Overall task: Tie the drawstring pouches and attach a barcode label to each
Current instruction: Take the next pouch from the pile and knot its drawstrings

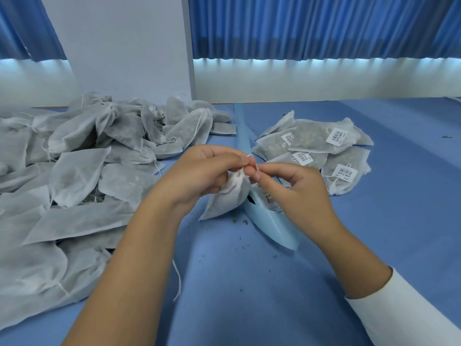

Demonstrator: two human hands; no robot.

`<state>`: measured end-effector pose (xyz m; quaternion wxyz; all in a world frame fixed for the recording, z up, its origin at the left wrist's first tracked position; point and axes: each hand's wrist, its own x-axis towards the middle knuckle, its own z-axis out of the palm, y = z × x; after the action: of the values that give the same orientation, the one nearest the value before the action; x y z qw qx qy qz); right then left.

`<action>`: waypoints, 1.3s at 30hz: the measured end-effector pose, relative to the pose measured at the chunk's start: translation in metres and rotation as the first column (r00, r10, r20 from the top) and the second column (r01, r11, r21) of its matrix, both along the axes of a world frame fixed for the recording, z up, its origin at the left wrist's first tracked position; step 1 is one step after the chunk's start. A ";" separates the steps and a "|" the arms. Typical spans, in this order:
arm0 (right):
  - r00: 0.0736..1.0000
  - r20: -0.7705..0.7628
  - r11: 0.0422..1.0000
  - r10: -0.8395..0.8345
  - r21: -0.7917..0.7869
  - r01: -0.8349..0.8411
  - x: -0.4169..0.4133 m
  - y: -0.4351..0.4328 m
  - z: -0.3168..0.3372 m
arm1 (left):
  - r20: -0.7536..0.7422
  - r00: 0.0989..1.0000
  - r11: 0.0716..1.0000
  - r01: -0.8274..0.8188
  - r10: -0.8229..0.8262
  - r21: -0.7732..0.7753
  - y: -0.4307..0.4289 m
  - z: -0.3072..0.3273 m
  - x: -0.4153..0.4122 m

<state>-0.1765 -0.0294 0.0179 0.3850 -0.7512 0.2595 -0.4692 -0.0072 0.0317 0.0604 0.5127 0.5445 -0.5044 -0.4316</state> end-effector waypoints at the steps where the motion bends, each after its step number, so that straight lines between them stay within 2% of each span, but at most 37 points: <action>1: 0.999 0.026 1.000 -0.030 0.006 0.030 0.001 0.000 -0.001 | -0.049 0.999 1.000 0.000 0.000 0.001 -0.001 0.000 -0.001; 3: 0.991 0.028 0.987 -0.129 -0.098 0.131 0.003 -0.001 -0.004 | -0.116 0.993 1.000 0.004 -0.005 -0.011 -0.003 -0.001 -0.005; 5: 0.973 -0.038 0.926 -0.227 -0.317 0.204 0.005 -0.002 -0.007 | -0.127 0.992 0.999 0.001 -0.005 -0.032 -0.003 -0.002 -0.011; 8: 0.941 -0.146 0.814 -0.306 -0.553 0.179 0.007 -0.003 -0.011 | -0.094 0.994 0.996 -0.057 0.051 -0.068 -0.002 -0.002 -0.018; 12: 0.936 -0.083 0.760 -0.343 -0.609 0.225 0.002 -0.004 -0.006 | 0.171 0.956 0.965 -0.214 0.238 -0.151 -0.004 -0.006 -0.010; 14: 0.936 -0.045 0.762 -0.348 -0.595 0.255 -0.001 -0.007 -0.003 | 0.259 0.947 0.979 -0.166 0.191 -0.115 -0.001 -0.005 -0.007; 16: 0.941 -0.012 0.777 -0.339 -0.567 0.273 -0.004 -0.008 0.000 | 0.293 0.955 0.999 -0.035 0.041 -0.025 0.004 -0.002 -0.006; 18: 0.948 0.020 0.800 -0.319 -0.531 0.280 -0.008 -0.008 0.003 | 0.290 0.953 0.996 0.090 -0.094 0.028 0.008 0.002 -0.008; 20: 0.957 0.055 0.842 -0.284 -0.462 0.276 -0.010 -0.008 0.006 | 0.253 0.957 0.989 0.143 -0.145 0.026 0.008 0.003 -0.011; 23: 0.972 0.025 0.927 -0.234 -0.297 0.231 -0.010 -0.009 0.007 | 0.218 0.968 0.992 0.120 -0.123 0.028 0.006 0.003 -0.014; 26: 0.966 -0.039 0.945 -0.255 -0.220 0.240 -0.007 -0.008 0.005 | 0.152 0.983 0.994 0.097 -0.103 0.048 0.003 0.001 -0.015; 29: 0.956 0.064 0.931 -0.287 -0.216 0.294 -0.007 -0.006 0.007 | 0.098 0.993 0.997 0.059 -0.064 0.049 0.001 -0.001 -0.014; 33: 0.987 0.141 0.997 -0.070 -0.036 0.075 -0.006 -0.001 0.010 | 0.035 0.999 0.999 0.022 -0.024 0.049 0.000 0.000 -0.012; 39: 0.979 0.182 0.986 0.095 0.119 -0.118 -0.005 0.002 0.009 | -0.021 0.999 0.999 0.036 -0.035 0.039 0.000 0.000 -0.013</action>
<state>-0.1812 -0.0271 0.0271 0.4786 -0.6934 0.2137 -0.4945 -0.0200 0.0314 0.0604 0.4991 0.5410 -0.5002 -0.4561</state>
